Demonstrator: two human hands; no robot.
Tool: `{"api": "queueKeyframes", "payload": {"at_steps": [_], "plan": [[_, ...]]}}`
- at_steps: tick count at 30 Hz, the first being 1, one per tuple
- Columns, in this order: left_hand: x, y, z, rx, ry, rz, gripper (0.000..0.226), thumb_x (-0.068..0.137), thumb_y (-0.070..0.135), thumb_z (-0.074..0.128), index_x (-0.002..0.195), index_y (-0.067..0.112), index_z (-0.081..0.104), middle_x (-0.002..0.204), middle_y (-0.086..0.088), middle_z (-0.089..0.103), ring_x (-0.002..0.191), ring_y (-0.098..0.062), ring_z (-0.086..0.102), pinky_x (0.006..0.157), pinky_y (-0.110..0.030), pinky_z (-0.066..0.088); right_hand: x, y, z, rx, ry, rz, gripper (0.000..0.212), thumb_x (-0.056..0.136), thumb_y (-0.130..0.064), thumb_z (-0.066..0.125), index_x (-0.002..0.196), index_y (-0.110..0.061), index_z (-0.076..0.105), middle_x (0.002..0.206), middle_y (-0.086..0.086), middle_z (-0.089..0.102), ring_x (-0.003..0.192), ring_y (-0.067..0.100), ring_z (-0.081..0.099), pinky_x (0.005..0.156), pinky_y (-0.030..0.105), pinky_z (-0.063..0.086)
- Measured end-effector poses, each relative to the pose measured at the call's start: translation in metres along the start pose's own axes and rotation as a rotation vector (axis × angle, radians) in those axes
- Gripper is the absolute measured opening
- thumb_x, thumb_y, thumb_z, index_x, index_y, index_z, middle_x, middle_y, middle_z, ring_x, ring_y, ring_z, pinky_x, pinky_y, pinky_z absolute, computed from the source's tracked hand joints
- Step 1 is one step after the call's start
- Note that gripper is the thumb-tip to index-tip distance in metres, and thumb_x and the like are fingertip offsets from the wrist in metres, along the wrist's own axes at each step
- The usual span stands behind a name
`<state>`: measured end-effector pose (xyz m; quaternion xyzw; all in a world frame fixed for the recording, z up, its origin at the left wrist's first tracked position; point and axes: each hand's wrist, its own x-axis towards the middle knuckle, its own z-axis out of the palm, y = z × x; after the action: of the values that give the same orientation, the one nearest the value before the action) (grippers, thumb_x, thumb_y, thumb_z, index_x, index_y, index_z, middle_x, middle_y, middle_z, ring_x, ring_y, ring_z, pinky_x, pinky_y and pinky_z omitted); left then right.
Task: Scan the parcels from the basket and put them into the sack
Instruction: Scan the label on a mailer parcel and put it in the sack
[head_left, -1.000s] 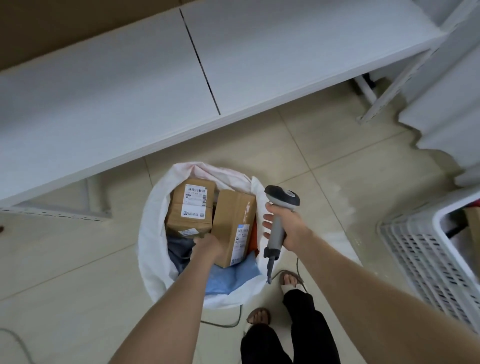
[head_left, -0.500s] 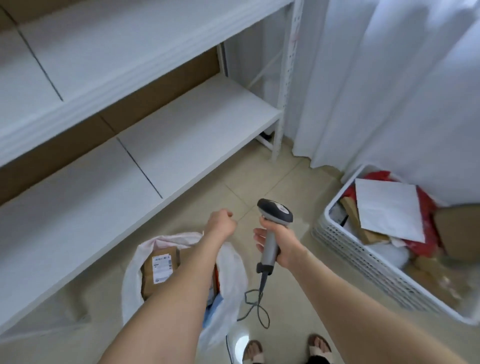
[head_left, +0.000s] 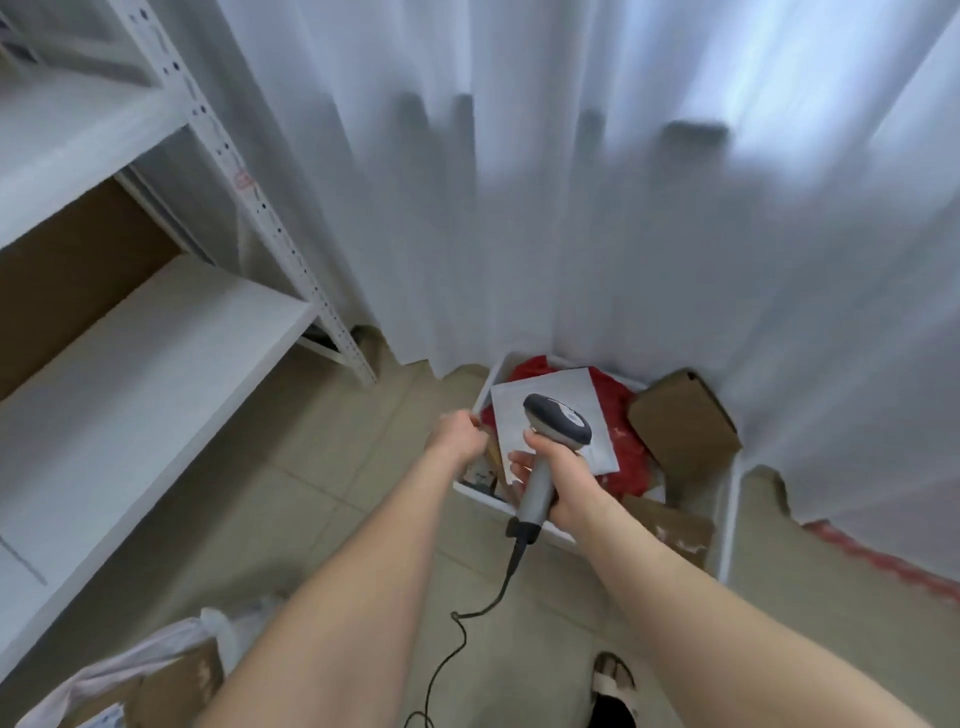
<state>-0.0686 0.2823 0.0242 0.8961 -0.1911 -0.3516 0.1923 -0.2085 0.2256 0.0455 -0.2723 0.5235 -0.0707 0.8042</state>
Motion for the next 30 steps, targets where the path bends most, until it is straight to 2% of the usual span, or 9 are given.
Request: {"api": "queueKeyframes", "payload": {"at_steps": [3,6,10,14,17,20,24,27,30], "plan": [[0.022,0.052,0.054,-0.002,-0.079,0.005,0.042,0.091,0.014,0.057,0.132,0.009,0.052,0.137,-0.012,0.051,0.122,-0.027,0.052,0.104,-0.036,0.042,0.028,-0.042,-0.059,0.039,0.069,0.001,0.01,0.091,-0.018,0.067,0.093,-0.01,0.061,0.084,0.012,0.069,0.076,0.022,0.063,0.077,0.037,0.052],[0.048,0.079,0.096,0.013,-0.12,-0.026,0.044,0.091,0.015,0.057,0.134,0.01,0.049,0.138,-0.011,0.05,0.122,-0.026,0.051,0.102,-0.034,0.043,0.064,-0.071,-0.107,0.055,0.162,0.023,0.016,0.09,-0.015,0.068,0.101,-0.005,0.062,0.086,0.013,0.07,0.077,0.022,0.065,0.077,0.037,0.054],[0.095,0.087,0.139,0.017,-0.131,-0.091,0.05,0.091,0.017,0.056,0.138,0.011,0.043,0.138,-0.011,0.048,0.122,-0.027,0.051,0.096,-0.031,0.043,0.124,-0.089,-0.153,0.066,0.253,0.036,0.028,0.087,-0.012,0.07,0.111,0.0,0.063,0.081,0.013,0.069,0.07,0.019,0.063,0.062,0.033,0.052],[0.15,0.07,0.176,-0.053,-0.108,-0.196,0.055,0.089,0.017,0.059,0.138,0.004,0.036,0.136,-0.015,0.048,0.119,-0.03,0.051,0.092,-0.034,0.045,0.198,-0.087,-0.179,0.069,0.3,0.077,0.033,0.085,-0.012,0.072,0.115,0.0,0.063,0.085,0.011,0.066,0.074,0.019,0.063,0.064,0.035,0.054],[0.196,0.046,0.201,-0.108,-0.047,-0.265,0.063,0.083,0.016,0.067,0.137,0.003,0.037,0.129,-0.015,0.052,0.114,-0.029,0.055,0.091,-0.034,0.049,0.258,-0.076,-0.185,0.057,0.298,0.1,0.042,0.083,-0.015,0.075,0.12,-0.002,0.06,0.096,0.013,0.064,0.083,0.023,0.062,0.078,0.043,0.058],[0.236,0.016,0.222,-0.141,0.021,-0.364,0.07,0.077,0.015,0.074,0.136,0.005,0.038,0.13,-0.011,0.051,0.117,-0.027,0.053,0.092,-0.034,0.048,0.315,-0.059,-0.186,0.026,0.285,0.107,0.054,0.08,-0.02,0.077,0.128,-0.006,0.056,0.114,0.015,0.062,0.091,0.029,0.062,0.087,0.05,0.056],[0.271,-0.017,0.245,-0.187,-0.007,-0.531,0.055,0.082,0.015,0.069,0.129,0.001,0.044,0.13,-0.015,0.053,0.117,-0.031,0.053,0.094,-0.035,0.046,0.373,-0.036,-0.183,-0.043,0.274,0.126,0.067,0.078,-0.026,0.079,0.134,-0.003,0.051,0.123,0.017,0.06,0.109,0.036,0.06,0.099,0.053,0.048],[0.282,-0.03,0.25,-0.169,0.045,-0.596,0.054,0.084,0.019,0.067,0.129,0.0,0.046,0.131,-0.018,0.052,0.12,-0.034,0.052,0.097,-0.038,0.046,0.392,-0.021,-0.18,-0.064,0.268,0.143,0.061,0.081,-0.023,0.076,0.133,-0.002,0.051,0.125,0.017,0.06,0.112,0.034,0.06,0.099,0.047,0.048],[0.283,-0.037,0.243,-0.231,0.047,-0.596,0.062,0.081,0.021,0.071,0.133,0.001,0.045,0.135,-0.019,0.051,0.121,-0.035,0.052,0.1,-0.045,0.046,0.394,-0.014,-0.177,-0.069,0.27,0.141,0.049,0.087,-0.018,0.068,0.13,0.001,0.052,0.119,0.015,0.061,0.105,0.03,0.06,0.084,0.036,0.047]]}}
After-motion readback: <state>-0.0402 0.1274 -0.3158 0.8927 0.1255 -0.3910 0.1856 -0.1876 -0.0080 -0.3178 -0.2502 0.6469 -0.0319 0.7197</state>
